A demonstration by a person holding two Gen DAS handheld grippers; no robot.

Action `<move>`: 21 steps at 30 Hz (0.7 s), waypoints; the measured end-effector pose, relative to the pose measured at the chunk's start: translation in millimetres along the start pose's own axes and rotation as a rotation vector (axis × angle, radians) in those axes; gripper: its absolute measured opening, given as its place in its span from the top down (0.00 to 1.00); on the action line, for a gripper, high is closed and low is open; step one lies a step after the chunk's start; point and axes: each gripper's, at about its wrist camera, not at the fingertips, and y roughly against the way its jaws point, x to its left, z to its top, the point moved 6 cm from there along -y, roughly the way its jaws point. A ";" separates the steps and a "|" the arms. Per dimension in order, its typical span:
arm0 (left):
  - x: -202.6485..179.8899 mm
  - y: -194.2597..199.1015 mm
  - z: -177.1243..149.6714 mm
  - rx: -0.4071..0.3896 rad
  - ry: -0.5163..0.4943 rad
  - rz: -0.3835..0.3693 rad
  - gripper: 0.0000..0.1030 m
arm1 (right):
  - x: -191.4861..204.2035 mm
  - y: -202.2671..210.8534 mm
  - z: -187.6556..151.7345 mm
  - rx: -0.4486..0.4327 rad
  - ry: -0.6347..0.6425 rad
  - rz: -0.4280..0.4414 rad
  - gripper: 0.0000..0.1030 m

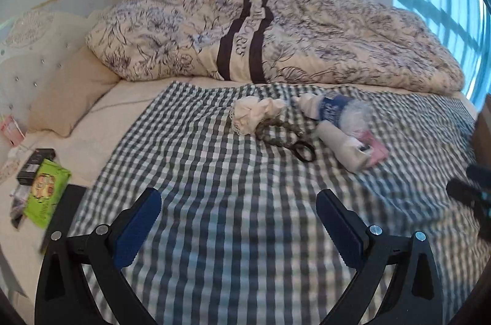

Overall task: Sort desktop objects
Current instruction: 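Move both grippers back over the remaining items on the cloth, then grasp the white plug adapter with the right gripper while the left gripper grasps the white lace cloth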

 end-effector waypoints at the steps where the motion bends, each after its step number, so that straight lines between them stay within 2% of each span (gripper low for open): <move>1: 0.3 -10.6 1.5 0.000 0.011 -0.014 0.00 | 1.7 -9.1 0.0 0.005 0.007 0.000 0.26; 5: -3.9 -50.6 7.5 0.014 0.025 -0.046 0.00 | 12.9 -47.7 1.0 -0.001 0.058 -0.023 0.26; 10: -11.2 -89.4 18.3 -0.006 -0.029 -0.003 0.00 | 25.1 -90.9 6.4 0.001 0.092 -0.032 0.26; 13: -10.0 -115.8 21.9 -0.002 0.006 -0.046 0.00 | 27.8 -111.7 13.7 -0.013 0.082 -0.032 0.26; 15: -7.2 -132.2 22.4 0.011 0.029 -0.048 0.00 | 32.0 -125.1 18.9 -0.015 0.081 -0.017 0.26; 18: -6.0 -156.9 23.5 0.078 0.048 -0.068 0.00 | 38.7 -140.3 26.1 -0.027 0.095 -0.024 0.26; 21: -6.7 -162.5 33.1 0.058 0.053 -0.081 0.00 | 42.0 -153.6 32.3 -0.027 0.077 -0.010 0.26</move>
